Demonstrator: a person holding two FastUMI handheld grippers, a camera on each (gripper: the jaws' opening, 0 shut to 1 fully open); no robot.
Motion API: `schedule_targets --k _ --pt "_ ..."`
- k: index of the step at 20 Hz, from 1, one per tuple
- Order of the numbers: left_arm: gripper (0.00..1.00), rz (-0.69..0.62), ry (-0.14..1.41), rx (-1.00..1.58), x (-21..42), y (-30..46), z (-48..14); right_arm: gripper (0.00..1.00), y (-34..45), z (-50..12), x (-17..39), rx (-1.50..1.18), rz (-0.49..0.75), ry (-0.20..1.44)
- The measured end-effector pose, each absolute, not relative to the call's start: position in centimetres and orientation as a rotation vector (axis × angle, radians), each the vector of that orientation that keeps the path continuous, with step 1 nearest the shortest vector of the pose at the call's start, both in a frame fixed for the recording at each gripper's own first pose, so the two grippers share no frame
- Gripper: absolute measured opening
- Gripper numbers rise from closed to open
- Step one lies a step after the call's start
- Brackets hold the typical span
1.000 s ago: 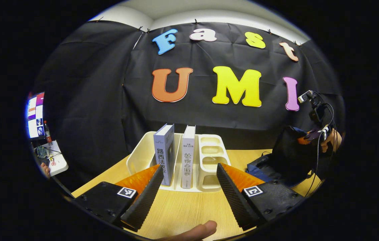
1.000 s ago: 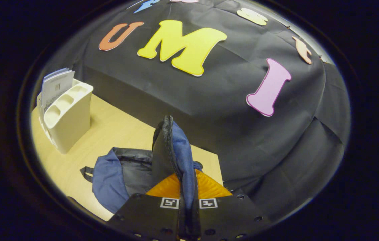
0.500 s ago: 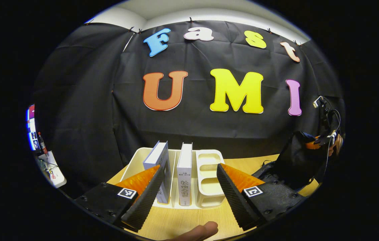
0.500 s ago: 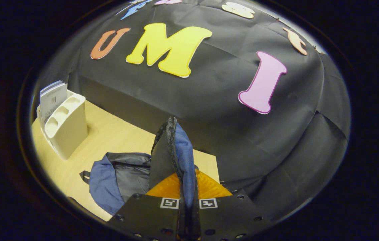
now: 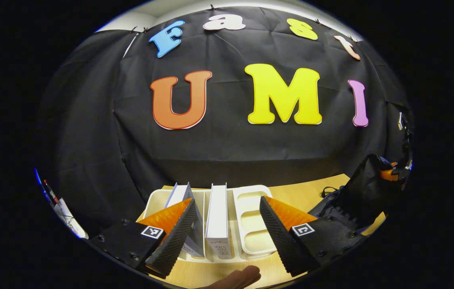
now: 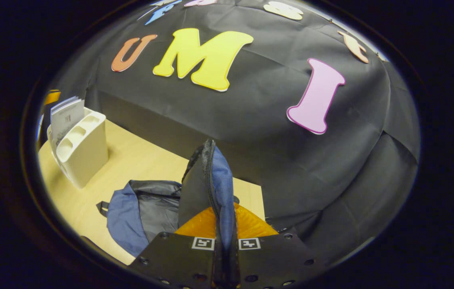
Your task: Open the schoolbag, grab two books from the bookshelf and put them into the schoolbag.
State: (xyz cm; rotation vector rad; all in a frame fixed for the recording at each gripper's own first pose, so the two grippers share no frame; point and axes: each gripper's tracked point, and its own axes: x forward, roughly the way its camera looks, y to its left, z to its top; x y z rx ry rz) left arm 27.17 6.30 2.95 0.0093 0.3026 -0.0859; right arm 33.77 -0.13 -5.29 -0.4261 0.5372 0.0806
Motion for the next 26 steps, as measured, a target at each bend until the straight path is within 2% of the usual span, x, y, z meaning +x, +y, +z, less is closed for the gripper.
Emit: schedule_targets --k 4,10,13,16,19,24,25,26 --pt "0.99 -0.119 0.37 0.03 29.9 5.4 2.8 0.07 -0.4 -4.9 33.5 -0.436 0.103 0.529" --pt "0.97 -0.115 0.547 0.11 33.5 5.9 -0.9 0.07 -0.9 -5.1 33.5 -0.427 0.129 0.519" --pt "0.92 -0.097 0.642 0.145 34.1 6.4 -3.1 0.07 -1.2 -5.4 33.5 -0.436 0.136 0.52" --pt "0.94 -0.108 0.752 0.14 33.6 6.5 -5.1 0.07 -1.0 -5.7 33.4 -0.44 0.15 0.521" --pt "0.83 -0.087 0.835 0.118 32.9 6.5 -6.5 0.07 -1.0 -6.1 33.3 -0.444 0.16 0.523" --pt "0.76 -0.088 0.942 0.117 32.0 6.1 -7.9 0.07 -1.2 -6.4 33.1 -0.437 0.162 0.531" --pt "0.67 -0.076 0.962 0.124 31.9 6.3 -8.2 0.07 -1.3 -6.4 33.0 -0.433 0.161 0.529" --pt "0.66 -0.067 0.974 0.135 31.9 6.6 -8.4 0.07 -1.3 -6.4 32.9 -0.431 0.163 0.53"
